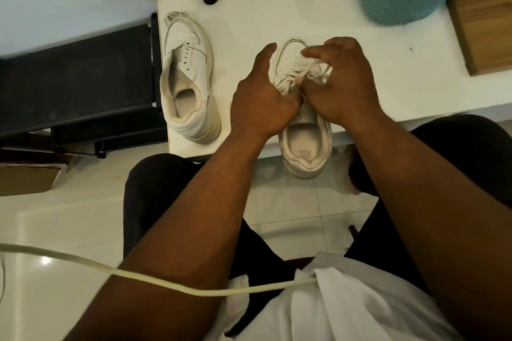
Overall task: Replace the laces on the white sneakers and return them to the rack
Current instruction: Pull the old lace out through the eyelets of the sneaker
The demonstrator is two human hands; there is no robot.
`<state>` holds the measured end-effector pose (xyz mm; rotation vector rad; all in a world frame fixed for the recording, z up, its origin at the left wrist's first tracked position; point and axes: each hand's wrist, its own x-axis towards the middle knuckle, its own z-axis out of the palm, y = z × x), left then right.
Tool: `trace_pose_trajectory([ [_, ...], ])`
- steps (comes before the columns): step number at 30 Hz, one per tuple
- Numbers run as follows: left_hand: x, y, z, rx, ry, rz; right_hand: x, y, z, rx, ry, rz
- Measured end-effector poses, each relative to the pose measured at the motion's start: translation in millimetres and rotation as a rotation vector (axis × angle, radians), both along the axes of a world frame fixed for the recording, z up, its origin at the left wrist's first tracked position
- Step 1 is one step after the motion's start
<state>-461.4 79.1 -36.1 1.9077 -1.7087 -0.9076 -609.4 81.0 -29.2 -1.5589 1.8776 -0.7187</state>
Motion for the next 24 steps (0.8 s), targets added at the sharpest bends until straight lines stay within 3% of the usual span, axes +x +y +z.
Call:
trace_pose_trajectory([
  [6, 1, 0, -1, 0.020, 0.046, 0.012, 3, 2, 5, -0.004, 0.135, 0.014],
  [16, 1, -2, -4, 0.088, 0.118, 0.048, 5, 3, 9, 0.065, 0.163, 0.100],
  [24, -2, -1, -2, 0.141, 0.144, 0.073, -5, 0, 10, -0.105, 0.069, -0.168],
])
